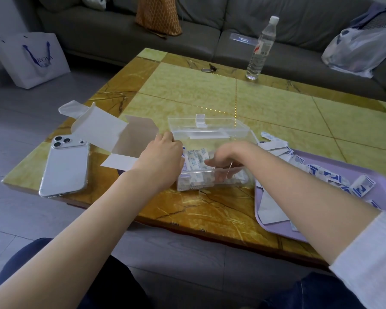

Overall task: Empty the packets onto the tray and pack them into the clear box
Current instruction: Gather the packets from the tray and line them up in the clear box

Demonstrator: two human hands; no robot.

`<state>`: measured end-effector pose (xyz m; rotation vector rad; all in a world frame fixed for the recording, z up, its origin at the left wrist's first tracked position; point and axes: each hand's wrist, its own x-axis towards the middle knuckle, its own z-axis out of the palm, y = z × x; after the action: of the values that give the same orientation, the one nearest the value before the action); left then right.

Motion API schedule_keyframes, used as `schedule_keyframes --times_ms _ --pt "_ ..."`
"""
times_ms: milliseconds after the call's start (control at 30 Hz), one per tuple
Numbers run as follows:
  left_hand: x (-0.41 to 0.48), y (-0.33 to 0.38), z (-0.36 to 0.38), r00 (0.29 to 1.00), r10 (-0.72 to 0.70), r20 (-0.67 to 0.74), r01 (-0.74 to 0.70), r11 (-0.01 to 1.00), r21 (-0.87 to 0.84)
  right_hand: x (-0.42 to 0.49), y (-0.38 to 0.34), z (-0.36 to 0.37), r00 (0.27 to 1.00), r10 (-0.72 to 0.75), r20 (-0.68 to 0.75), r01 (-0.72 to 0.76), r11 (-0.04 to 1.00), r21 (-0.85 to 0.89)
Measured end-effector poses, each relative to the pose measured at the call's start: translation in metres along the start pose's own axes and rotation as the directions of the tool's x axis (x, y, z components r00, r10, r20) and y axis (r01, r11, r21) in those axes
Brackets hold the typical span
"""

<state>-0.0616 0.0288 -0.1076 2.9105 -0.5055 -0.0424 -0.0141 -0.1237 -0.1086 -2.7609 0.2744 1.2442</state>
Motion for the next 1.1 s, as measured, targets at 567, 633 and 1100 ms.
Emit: schedule_keyframes --times_ms 567,633,1100 --pt "0.002 0.095 0.022 0.885 0.303 -0.354 -0.339 0.94 -0.042 -0.049 0.113 0.051 0.227 -0.212 -0.951 0.508 0.859 -0.071" --pt "0.001 0.114 0.037 0.863 0.39 -0.323 -0.429 0.901 -0.059 -0.045 0.145 0.061 0.306 -0.16 -0.939 0.472 0.882 0.003" --pt "0.005 0.175 0.098 0.942 0.268 0.2 -0.29 0.953 0.087 -0.018 0.218 0.086 0.857 -0.041 -0.514 0.127 0.983 0.135"
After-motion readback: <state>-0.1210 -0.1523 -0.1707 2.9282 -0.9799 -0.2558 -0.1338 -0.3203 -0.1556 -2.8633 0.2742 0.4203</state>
